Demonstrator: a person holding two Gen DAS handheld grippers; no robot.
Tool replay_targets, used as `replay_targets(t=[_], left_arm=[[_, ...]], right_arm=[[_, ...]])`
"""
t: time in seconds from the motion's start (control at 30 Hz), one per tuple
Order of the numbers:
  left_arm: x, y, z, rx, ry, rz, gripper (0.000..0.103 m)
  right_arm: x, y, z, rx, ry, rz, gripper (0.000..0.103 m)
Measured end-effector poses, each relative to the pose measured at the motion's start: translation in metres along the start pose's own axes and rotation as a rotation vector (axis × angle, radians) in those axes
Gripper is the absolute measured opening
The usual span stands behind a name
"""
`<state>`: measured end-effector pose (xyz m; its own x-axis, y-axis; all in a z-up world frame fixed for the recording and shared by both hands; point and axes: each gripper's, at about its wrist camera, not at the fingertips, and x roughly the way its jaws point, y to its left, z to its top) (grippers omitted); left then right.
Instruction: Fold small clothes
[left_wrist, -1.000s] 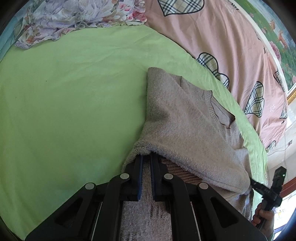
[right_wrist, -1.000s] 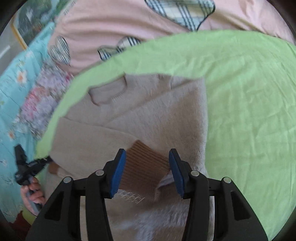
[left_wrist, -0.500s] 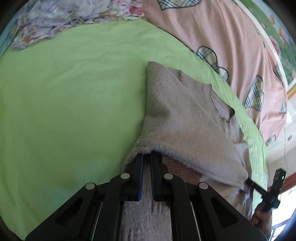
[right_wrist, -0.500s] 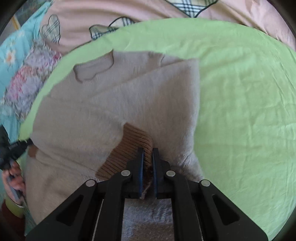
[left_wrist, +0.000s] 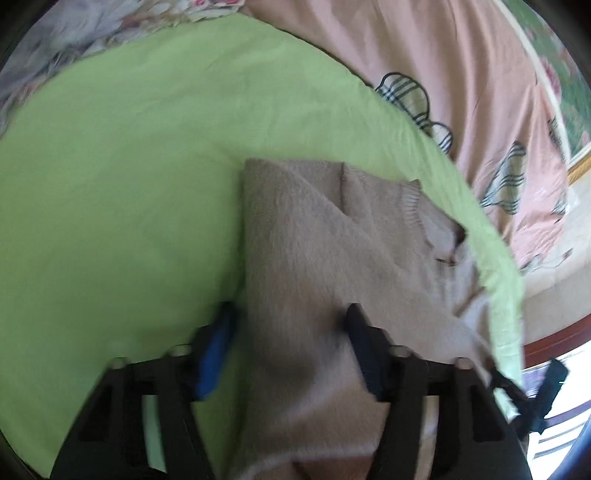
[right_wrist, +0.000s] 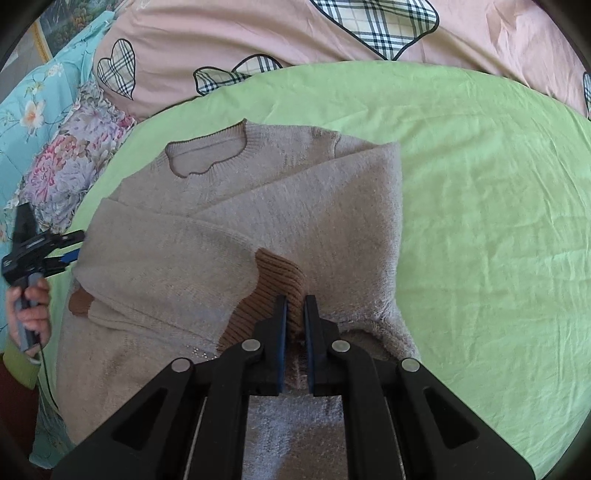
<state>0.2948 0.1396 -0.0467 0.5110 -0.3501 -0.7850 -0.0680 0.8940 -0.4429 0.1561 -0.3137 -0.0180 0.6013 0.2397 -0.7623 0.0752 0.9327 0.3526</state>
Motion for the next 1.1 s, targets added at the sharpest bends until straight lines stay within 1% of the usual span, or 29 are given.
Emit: replay_targets(t=[0.03, 0.07, 0.1, 0.17, 0.2, 0.23, 0.3, 0.37, 0.43, 0.5, 0.6, 0.63, 0.7, 0.73, 0.77, 0.83, 0.9, 0.93, 0.97, 1.03, 1.1], left_arm=[[0.001, -0.004, 0.002, 0.022, -0.023, 0.030, 0.006], [-0.002, -0.004, 0.003, 0.009, -0.040, 0.030, 0.006], [-0.012, -0.005, 0.001, 0.003, -0.086, 0.024, 0.006], [-0.037, -0.015, -0.011, 0.050, -0.208, 0.029, 0.006], [-0.042, -0.020, -0.015, 0.073, -0.240, 0.041, 0.006], [-0.040, -0.023, -0.017, 0.093, -0.247, 0.071, 0.006], [-0.022, -0.021, -0.015, 0.099, -0.199, 0.123, 0.006], [-0.004, -0.015, -0.013, 0.079, -0.158, 0.142, 0.006], [0.000, -0.013, -0.011, 0.071, -0.156, 0.135, 0.007], [-0.003, -0.016, -0.011, 0.083, -0.166, 0.149, 0.009], [-0.011, -0.018, -0.018, 0.097, -0.164, 0.185, 0.011], [-0.018, -0.018, -0.022, 0.098, -0.169, 0.195, 0.011], [-0.035, -0.018, -0.034, 0.096, -0.178, 0.192, 0.011], [-0.041, -0.018, -0.040, 0.091, -0.182, 0.185, 0.011], [-0.051, -0.018, -0.050, 0.087, -0.182, 0.170, 0.011], [-0.066, -0.019, -0.070, 0.090, -0.166, 0.159, 0.011], [-0.077, -0.020, -0.091, 0.095, -0.149, 0.142, 0.011], [-0.081, -0.020, -0.100, 0.096, -0.141, 0.135, 0.012], [-0.088, -0.019, -0.115, 0.101, -0.128, 0.124, 0.012], [-0.097, -0.019, -0.136, 0.108, -0.108, 0.113, 0.017], [-0.106, -0.018, -0.159, 0.110, -0.088, 0.095, 0.021]], right_arm=[[-0.001, 0.000, 0.000, -0.001, -0.003, 0.005, 0.009], [-0.003, 0.000, 0.000, -0.004, -0.009, 0.012, 0.009], [-0.008, 0.001, 0.000, -0.012, -0.022, 0.017, 0.009], [-0.021, 0.005, 0.002, -0.038, -0.066, 0.019, 0.009], [-0.026, 0.008, 0.003, -0.054, -0.088, 0.018, 0.009], [-0.026, 0.009, 0.004, -0.062, -0.085, 0.004, 0.009], [-0.012, 0.007, 0.007, -0.076, -0.046, -0.029, 0.009], [0.006, 0.003, 0.007, -0.061, 0.001, -0.036, 0.009], [0.021, 0.002, 0.006, -0.069, 0.036, -0.064, 0.009], [0.027, 0.003, 0.003, -0.072, 0.050, -0.087, 0.009], [0.021, 0.006, 0.001, -0.060, 0.051, -0.112, 0.010], [0.016, 0.007, 0.001, -0.060, 0.041, -0.121, 0.014], [0.001, 0.008, -0.003, -0.056, 0.015, -0.145, 0.015], [-0.006, 0.008, -0.005, -0.050, 0.003, -0.142, 0.015], [-0.017, 0.007, -0.010, -0.034, -0.014, -0.118, 0.015], [-0.028, 0.006, -0.016, -0.007, -0.022, -0.087, 0.017], [-0.038, 0.008, -0.028, 0.001, -0.025, -0.079, 0.020], [-0.043, 0.009, -0.032, 0.004, -0.028, -0.074, 0.026], [-0.047, 0.010, -0.038, 0.011, -0.031, -0.062, 0.035], [-0.056, 0.011, -0.053, 0.030, -0.039, -0.037, 0.048], [-0.064, 0.013, -0.067, 0.042, -0.049, -0.023, 0.048]])
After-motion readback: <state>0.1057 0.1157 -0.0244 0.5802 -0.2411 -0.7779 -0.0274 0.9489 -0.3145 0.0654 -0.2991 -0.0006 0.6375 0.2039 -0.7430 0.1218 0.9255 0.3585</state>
